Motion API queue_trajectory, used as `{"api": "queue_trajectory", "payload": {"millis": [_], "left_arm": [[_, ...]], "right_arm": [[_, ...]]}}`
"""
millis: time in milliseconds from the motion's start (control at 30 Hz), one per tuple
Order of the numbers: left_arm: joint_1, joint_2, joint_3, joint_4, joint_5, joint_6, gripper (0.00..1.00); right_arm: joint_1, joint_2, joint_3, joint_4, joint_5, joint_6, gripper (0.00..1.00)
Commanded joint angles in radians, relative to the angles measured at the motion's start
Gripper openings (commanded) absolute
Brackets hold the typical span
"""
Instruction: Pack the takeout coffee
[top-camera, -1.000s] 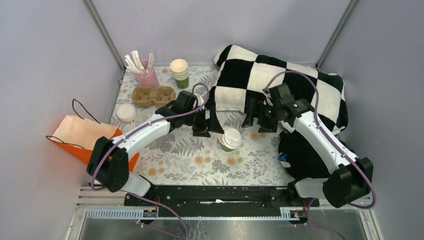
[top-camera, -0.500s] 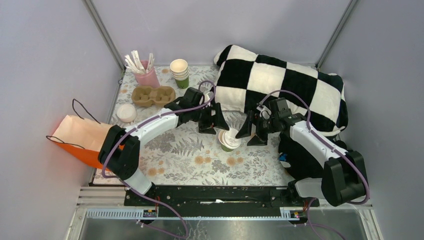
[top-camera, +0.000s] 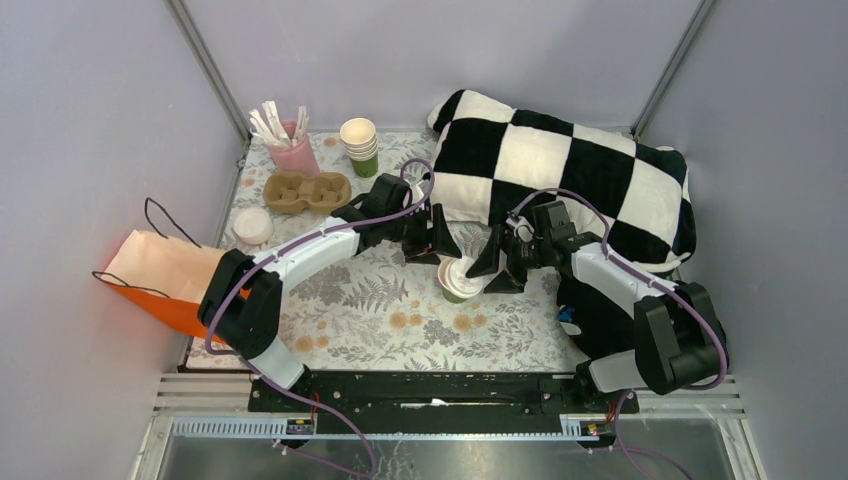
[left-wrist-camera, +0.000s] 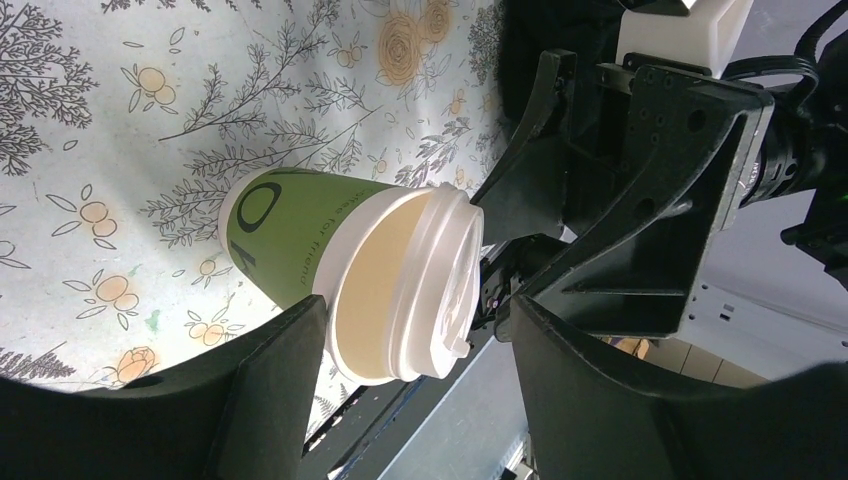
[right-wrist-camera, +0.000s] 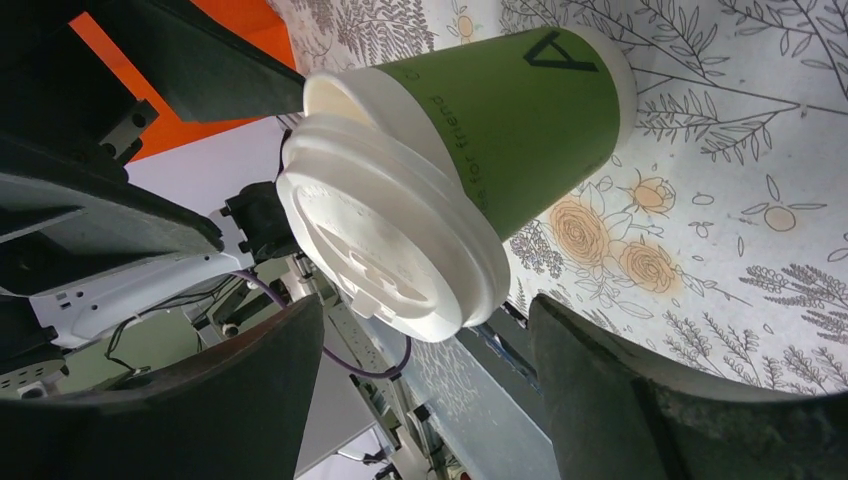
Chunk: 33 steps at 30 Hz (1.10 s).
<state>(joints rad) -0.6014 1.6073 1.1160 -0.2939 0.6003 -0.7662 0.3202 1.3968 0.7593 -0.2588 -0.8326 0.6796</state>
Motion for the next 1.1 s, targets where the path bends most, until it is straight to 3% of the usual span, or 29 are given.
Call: {"api": "queue_trajectory", "payload": {"millis": [0, 1067], "left_arm": [[-0.003, -0.006, 0.006, 0.048, 0.020, -0.001, 0.70], [-0.003, -0.002, -0.006, 0.018, 0.020, 0.028, 0.63]], "right_arm": [[-0.003, 0.019, 0.011, 0.077, -0.045, 0.034, 0.79], [0.053, 0.038, 0.098, 0.058, -0.018, 0.053, 0.71]]}}
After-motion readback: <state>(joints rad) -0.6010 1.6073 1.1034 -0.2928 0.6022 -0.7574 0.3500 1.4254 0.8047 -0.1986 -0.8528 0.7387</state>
